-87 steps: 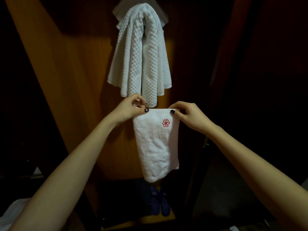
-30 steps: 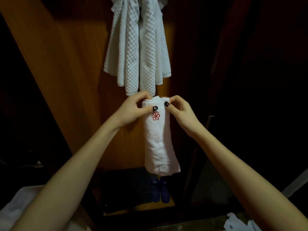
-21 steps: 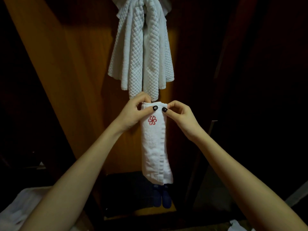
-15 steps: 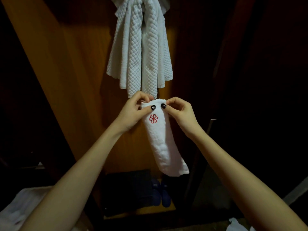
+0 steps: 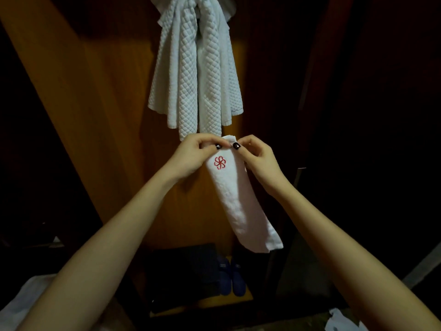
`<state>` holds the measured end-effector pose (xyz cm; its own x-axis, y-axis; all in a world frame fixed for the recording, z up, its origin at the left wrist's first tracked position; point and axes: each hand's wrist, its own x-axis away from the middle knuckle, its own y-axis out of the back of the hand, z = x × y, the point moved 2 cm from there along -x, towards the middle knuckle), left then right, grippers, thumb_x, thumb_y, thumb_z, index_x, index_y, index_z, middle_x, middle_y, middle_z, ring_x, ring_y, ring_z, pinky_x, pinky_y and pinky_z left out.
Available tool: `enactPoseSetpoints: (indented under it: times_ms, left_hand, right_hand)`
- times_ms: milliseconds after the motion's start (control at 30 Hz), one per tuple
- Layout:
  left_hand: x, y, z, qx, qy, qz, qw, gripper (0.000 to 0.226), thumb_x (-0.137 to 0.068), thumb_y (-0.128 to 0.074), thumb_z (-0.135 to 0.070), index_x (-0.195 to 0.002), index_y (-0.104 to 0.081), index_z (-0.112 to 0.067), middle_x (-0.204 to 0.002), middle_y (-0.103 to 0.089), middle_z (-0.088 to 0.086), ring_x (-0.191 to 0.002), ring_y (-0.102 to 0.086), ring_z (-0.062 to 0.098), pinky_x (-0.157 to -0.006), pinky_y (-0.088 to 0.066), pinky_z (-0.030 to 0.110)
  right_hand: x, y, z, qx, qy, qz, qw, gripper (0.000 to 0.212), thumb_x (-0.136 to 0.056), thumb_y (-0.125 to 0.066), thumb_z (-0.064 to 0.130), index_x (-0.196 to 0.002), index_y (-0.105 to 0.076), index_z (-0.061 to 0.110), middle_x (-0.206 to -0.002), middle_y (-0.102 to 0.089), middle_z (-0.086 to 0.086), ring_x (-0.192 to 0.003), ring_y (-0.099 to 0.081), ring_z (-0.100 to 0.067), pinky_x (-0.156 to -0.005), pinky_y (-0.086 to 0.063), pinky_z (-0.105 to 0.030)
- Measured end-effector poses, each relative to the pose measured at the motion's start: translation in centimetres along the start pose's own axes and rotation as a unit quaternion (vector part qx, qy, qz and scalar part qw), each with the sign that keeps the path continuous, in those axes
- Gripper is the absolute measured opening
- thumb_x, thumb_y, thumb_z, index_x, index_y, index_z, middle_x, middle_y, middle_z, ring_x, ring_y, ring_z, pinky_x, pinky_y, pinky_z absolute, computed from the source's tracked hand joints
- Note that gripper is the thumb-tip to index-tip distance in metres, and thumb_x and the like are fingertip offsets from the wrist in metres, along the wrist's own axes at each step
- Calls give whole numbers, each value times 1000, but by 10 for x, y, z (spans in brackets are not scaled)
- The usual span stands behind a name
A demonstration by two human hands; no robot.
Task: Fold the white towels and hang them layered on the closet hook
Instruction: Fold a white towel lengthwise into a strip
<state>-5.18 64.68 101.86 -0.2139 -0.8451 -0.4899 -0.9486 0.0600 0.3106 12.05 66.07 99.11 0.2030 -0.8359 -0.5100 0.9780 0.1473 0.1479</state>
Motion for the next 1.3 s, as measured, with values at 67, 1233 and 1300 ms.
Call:
enactPoseSetpoints:
  times_ms: [67, 1233, 1300]
  left_hand:
    - [-6, 1, 0, 6, 4, -24, 1000, 36, -90, -52, 10, -94, -72, -20, -94, -70, -12, -87, -65, -6, -78, -46, 10]
    - [-70, 24, 49, 208, 117, -198, 951, 29, -91, -49, 12, -95, -67, -11, -89, -66, 7, -76, -65, 9, -66, -54, 19]
    - [-68, 29, 57, 215, 131, -211, 944, 30, -90, -47, 14, -94, -67, -9, -89, -65, 7, -77, -64, 10, -68, -54, 19]
  right_hand:
    - [5, 3, -7, 11, -37, 22, 999, 23, -101, -53, 20, -86, -58, 3, -74, -50, -4, -68, -47, -15, -61, -37, -28]
    - [94, 56, -88, 169, -100, -122, 973, 9, -91, -62, 7, -90, -60, 16, -86, -59, 5, -78, -54, 5, -70, -41, -8]
    - [93, 68, -83, 164, -100, -102, 976, 10, -94, -60, 11, -93, -60, 20, -90, -60, 7, -82, -55, 8, -74, -43, -8]
